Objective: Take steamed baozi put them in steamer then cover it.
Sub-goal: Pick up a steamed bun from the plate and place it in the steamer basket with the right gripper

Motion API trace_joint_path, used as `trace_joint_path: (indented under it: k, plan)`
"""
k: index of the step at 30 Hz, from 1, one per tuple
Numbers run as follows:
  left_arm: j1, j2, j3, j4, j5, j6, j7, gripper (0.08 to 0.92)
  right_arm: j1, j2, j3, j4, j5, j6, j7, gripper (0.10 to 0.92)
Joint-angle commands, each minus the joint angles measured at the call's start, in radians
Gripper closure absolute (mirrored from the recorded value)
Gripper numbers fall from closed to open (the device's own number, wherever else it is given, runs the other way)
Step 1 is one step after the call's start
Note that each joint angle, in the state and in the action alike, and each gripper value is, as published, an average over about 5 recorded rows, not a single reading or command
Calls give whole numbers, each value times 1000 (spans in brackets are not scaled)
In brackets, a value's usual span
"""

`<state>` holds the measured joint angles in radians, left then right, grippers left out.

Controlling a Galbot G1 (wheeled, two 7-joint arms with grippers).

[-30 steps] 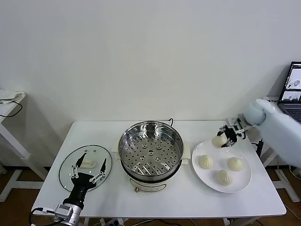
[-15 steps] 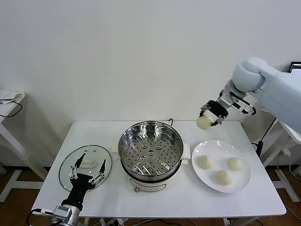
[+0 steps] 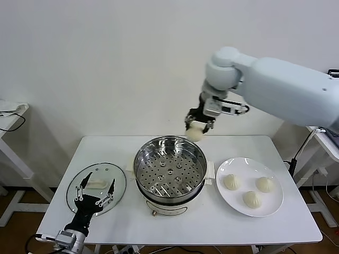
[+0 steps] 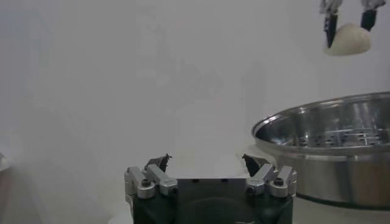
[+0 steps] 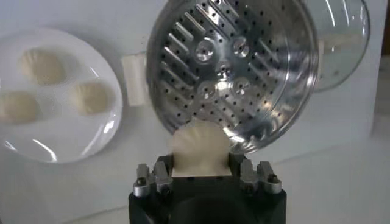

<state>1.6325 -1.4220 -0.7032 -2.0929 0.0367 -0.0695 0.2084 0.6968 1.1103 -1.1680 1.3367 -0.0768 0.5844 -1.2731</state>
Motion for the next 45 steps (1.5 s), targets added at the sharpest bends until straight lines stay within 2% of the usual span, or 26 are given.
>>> trace_joint_path:
  k: [1, 18, 30, 33, 41, 45]
  plan:
    - [0, 2, -7, 0, -4, 1, 2, 177, -87, 157, -11, -141, -33, 60, 12, 413]
    - [-1, 3, -26, 18, -14, -6, 10, 177, -250, 249, 46, -322, -130, 78, 25, 410]
    - [-2, 1, -33, 25, -16, -17, 13, 177, -296, 249, 66, -346, -161, 72, 35, 406]
    - [-3, -1, -35, 24, -16, -17, 13, 177, -300, 249, 65, -352, -170, 72, 47, 372]
    - [-6, -5, -36, 24, -16, -19, 12, 177, -288, 227, 76, -323, -145, 53, 84, 219]
    - [-5, -5, -38, 23, -17, -18, 12, 177, -225, 157, 73, -246, -67, 15, 66, 204]
